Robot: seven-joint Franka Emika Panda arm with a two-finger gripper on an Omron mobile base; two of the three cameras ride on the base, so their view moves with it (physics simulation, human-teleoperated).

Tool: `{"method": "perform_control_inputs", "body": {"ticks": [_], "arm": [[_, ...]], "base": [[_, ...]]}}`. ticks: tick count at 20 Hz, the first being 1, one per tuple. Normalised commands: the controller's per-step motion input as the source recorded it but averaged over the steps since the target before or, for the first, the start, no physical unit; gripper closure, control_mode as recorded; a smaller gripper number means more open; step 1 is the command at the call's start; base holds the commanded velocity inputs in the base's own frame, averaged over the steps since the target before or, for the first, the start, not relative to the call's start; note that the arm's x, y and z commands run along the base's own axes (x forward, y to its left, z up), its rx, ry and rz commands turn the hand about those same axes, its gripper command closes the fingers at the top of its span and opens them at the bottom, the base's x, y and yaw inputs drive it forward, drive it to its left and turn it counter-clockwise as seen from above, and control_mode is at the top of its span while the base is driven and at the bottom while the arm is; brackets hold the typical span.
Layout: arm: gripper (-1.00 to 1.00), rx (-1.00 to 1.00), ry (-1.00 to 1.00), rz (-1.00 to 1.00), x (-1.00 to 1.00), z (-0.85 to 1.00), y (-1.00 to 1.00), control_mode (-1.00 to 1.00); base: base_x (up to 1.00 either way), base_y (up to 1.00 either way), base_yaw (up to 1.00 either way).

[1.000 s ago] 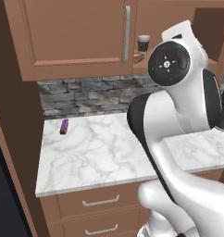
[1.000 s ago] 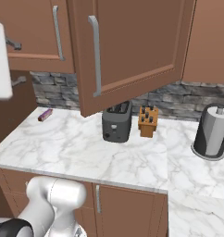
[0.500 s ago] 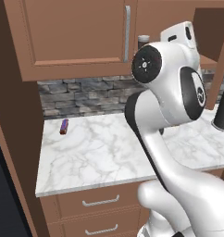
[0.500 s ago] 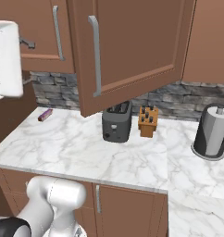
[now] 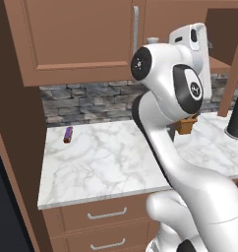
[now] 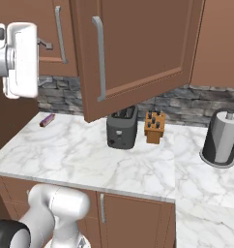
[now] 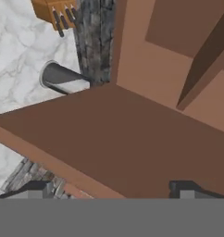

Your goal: Pick the bar soap and bar soap from the cabinet and place them on the counter.

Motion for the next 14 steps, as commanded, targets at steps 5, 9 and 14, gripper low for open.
{"method": "perform_control_inputs", "body": {"ticks": [5,9,14], "arm": [[-1.00,0.00,-0.02,-0.12,0.34,-0.02,-0.05,-1.00],[-1.00,0.02,-0.03,-0.11,0.30,-0.02,-0.21,-1.00],[-1.00,0.02,-0.03,-0.11,0.28,-0.03,-0.25,-1.00]], "base": [[0.00,0.00,0.00],[0.00,0.00,0.00],[0.00,0.00,0.00]]}}
